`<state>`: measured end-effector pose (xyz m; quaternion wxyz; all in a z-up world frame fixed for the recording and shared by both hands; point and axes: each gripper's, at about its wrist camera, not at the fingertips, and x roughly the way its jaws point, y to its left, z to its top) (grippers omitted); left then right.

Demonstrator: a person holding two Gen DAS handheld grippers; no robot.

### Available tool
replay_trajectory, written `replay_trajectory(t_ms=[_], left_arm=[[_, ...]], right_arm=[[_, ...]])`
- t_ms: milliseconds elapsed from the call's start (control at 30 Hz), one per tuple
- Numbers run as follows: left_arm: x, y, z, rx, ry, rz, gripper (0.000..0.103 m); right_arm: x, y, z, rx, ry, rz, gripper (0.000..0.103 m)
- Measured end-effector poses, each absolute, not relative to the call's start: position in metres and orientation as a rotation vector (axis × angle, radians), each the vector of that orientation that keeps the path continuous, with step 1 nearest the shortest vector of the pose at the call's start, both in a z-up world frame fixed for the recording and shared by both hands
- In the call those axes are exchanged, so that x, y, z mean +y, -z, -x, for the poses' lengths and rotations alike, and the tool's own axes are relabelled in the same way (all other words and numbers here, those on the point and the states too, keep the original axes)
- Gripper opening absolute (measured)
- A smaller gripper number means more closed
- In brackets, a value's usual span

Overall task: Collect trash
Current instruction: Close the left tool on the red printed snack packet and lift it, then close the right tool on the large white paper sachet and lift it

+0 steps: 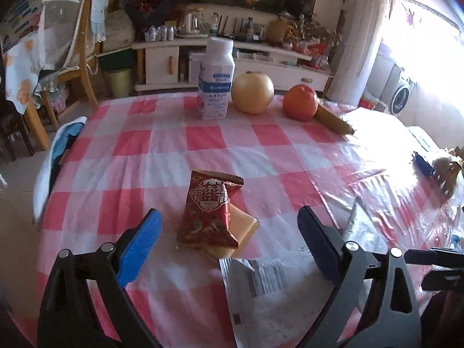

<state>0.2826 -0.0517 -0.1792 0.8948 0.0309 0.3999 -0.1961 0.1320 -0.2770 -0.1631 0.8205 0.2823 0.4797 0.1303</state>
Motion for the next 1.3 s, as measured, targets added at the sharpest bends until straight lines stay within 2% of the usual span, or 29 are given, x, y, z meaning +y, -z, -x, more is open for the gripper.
replay_trajectory(t_ms=[200, 600, 833, 1100, 1300], left_arm=[[-0.057, 0.195, -0.299, 0.876, 0.379, -0.095, 0.075], [-0.05, 0.206, -0.306, 0.951, 0.357, -0.01, 0.045], [-0.051, 0.205, -0.303, 0.968, 0.362, 0.006, 0.045], [-0.041, 0.204, -0.309, 0.957, 0.308, -0.001, 0.066], [-0.038, 0.213, -0.315, 0.989, 0.319, 0.048, 0.067]], right_arm=[[-0.261, 0.177, -0.146, 1.074, -0.266, -0.621, 0.09], [-0.255, 0.182, -0.185, 1.046, -0.117, -0.531, 0.09], [-0.241, 0.187, -0.204, 1.028, -0.118, -0.428, 0.093], [-0.219, 0.195, -0.223, 1.017, -0.112, -0.266, 0.095], [-0.219, 0.199, -0.228, 1.025, -0.121, -0.249, 0.097]])
